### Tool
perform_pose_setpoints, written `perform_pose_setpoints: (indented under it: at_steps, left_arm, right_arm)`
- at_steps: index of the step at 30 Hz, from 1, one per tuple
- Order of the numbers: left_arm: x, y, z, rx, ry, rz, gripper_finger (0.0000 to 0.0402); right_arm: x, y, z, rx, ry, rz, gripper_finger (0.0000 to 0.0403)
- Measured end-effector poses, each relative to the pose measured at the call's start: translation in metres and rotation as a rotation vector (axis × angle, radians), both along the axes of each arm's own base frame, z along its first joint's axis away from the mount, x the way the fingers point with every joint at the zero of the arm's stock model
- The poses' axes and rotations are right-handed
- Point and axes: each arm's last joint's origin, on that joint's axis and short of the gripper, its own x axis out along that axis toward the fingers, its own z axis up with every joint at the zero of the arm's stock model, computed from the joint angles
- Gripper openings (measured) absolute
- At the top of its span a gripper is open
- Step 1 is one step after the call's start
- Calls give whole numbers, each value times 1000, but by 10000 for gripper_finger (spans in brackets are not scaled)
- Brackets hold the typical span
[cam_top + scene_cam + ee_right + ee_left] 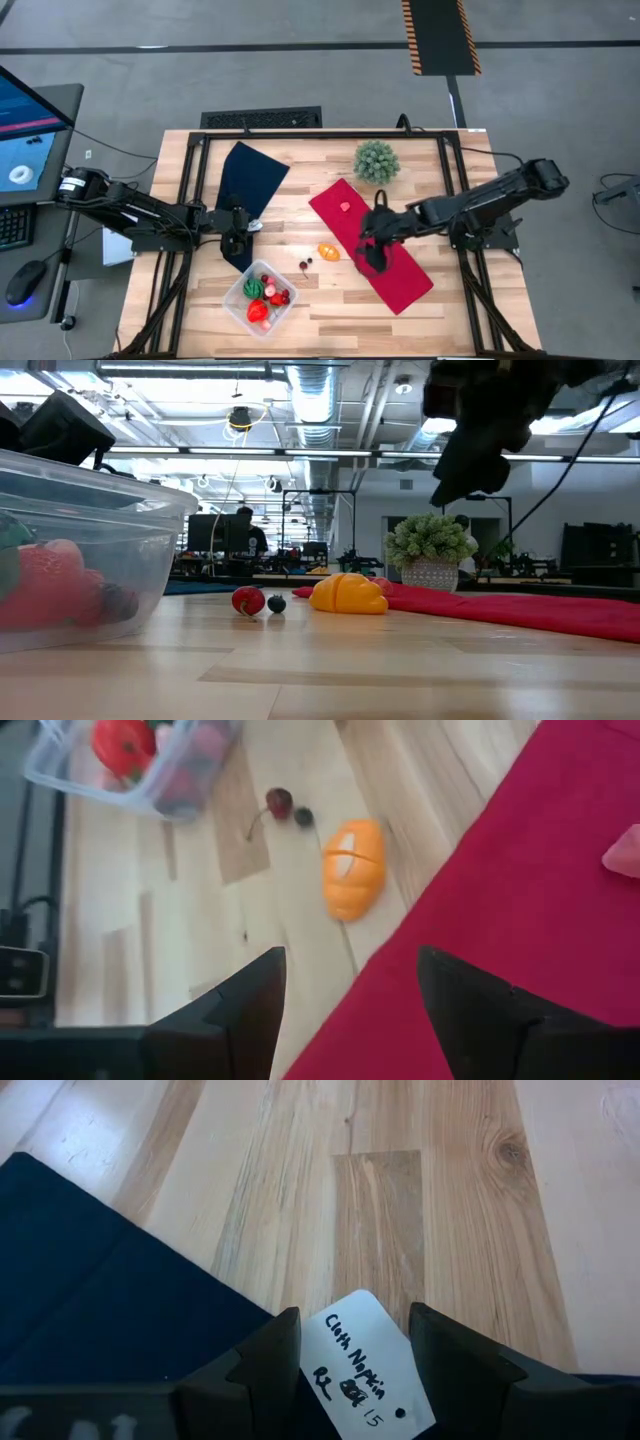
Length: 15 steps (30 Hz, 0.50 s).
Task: Pick and placing Produce into tupperware
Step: Put the croissant into the transparent bin
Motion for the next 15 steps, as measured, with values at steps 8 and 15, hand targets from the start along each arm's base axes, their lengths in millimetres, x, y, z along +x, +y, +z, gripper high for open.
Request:
perform_pose_setpoints:
  at_steps: [8, 15]
  left_arm:
    - [1, 0, 1, -1, -8, 0, 180]
    - [1, 0, 1, -1, -9, 0, 180]
  right_arm:
    - [23, 6, -3, -26, 69, 44, 250]
    - [36, 6, -21, -45, 176, 33, 250]
